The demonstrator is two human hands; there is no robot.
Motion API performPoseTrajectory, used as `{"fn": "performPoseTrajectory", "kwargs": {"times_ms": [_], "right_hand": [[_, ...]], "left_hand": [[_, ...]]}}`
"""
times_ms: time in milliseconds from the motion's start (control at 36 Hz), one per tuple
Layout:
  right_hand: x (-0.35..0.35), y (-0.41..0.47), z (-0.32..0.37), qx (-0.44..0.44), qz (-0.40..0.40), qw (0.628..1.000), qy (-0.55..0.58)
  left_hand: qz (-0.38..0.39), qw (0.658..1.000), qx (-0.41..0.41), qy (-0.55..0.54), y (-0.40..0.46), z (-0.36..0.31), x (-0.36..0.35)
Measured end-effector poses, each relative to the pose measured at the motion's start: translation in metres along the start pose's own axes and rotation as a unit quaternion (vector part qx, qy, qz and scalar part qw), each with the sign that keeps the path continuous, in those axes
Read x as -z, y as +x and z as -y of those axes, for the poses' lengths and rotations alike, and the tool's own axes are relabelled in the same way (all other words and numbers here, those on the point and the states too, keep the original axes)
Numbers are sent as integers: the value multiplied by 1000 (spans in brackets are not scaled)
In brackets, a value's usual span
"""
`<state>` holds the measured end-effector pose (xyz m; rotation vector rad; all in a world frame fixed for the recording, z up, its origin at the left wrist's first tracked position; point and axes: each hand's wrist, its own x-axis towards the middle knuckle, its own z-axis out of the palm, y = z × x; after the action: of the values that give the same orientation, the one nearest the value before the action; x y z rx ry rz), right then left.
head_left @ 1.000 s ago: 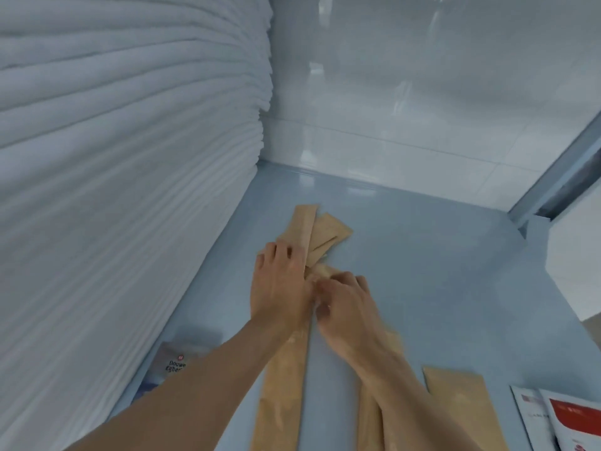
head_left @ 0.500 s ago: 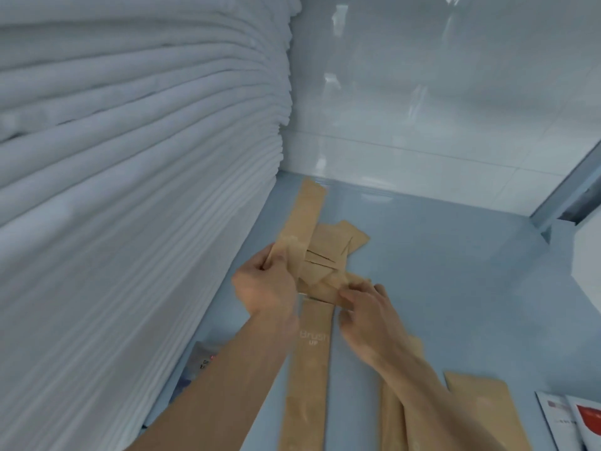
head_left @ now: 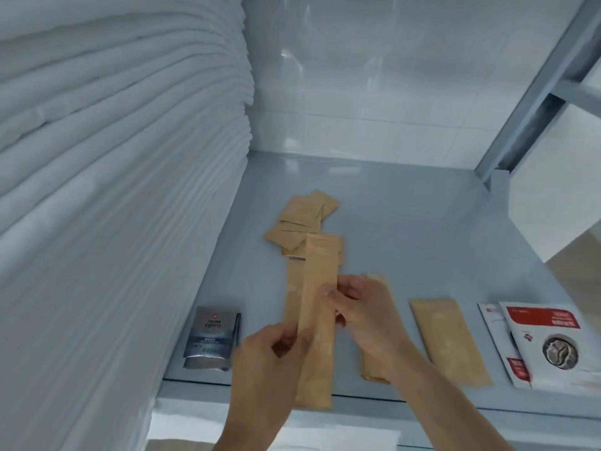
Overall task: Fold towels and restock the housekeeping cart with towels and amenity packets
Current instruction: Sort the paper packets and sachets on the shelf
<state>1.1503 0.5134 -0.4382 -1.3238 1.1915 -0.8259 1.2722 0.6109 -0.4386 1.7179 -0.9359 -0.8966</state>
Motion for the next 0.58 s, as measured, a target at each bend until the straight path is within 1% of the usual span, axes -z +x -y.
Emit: {"fn": "performPoseTrajectory", "kwargs": {"times_ms": [83, 222, 306, 444, 500, 583], "right_hand": [[-1, -7, -8, -8, 2, 998, -68], [-10, -10, -13, -16, 2, 997, -76], [-16, -3, -15, 2, -19, 994, -109], [-25, 14, -18, 16, -28, 988, -150], [-26, 19, -21, 29, -34, 977, -209], [-27, 17, -28, 63, -56, 953, -293]], "left_hand": [[8, 999, 9, 36, -5, 7, 4], [15, 993, -27, 116, -8, 17, 5], [1, 991, -40, 130, -3, 17, 6], [-31, 975, -87, 204, 10, 19, 3], [-37, 965, -93, 241, 12, 22, 0], [-36, 956, -82, 280, 14, 27, -6]]}}
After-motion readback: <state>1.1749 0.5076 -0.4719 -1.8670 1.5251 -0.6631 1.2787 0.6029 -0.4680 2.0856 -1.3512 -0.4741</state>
